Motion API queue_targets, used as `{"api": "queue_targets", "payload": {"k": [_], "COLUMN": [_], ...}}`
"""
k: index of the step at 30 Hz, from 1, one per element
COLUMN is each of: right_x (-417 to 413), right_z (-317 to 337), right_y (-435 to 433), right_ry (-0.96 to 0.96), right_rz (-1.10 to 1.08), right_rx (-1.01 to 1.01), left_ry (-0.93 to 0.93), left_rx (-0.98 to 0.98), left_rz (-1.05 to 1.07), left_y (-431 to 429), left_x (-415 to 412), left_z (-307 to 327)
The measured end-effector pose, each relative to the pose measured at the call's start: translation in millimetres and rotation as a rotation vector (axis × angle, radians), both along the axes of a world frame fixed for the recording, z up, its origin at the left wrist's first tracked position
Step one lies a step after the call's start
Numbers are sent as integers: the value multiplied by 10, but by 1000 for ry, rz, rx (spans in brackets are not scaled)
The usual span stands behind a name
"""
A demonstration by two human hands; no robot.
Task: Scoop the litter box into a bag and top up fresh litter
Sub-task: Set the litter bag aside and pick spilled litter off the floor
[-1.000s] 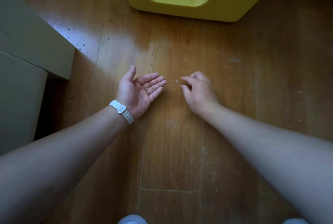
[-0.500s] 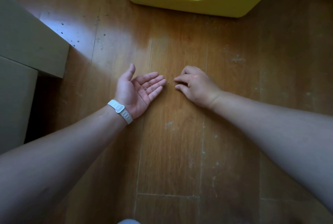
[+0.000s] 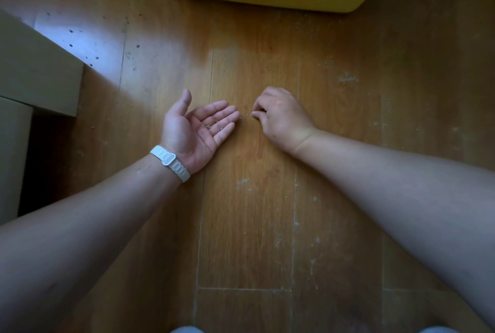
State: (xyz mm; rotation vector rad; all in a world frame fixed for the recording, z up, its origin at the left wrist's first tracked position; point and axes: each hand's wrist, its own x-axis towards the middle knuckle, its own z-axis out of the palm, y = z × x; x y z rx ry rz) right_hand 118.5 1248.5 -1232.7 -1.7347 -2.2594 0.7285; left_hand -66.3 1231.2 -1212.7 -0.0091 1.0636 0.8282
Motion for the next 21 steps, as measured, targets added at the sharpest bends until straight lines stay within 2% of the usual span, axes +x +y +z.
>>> {"api": "queue_targets", "payload": {"k": [6,12,17,21], "right_x": [-142,-222,-180,-283], "right_z": [108,191,194,341], "right_y": [15,-7,-13,-69], "right_ry": [-192,-246,-188,5], "right_rz": [8,-49,-93,-235], "right_rx": [-88,-159,-210,-223], "left_ry": [20,38,32,7], "left_rx": [7,13,17,13], "left_rz": [-9,-28,-33,-27], "left_y": [-8,-12,-16,-28], "left_x": [3,9,5,24], "left_z": [-8,-2,6,-6]}}
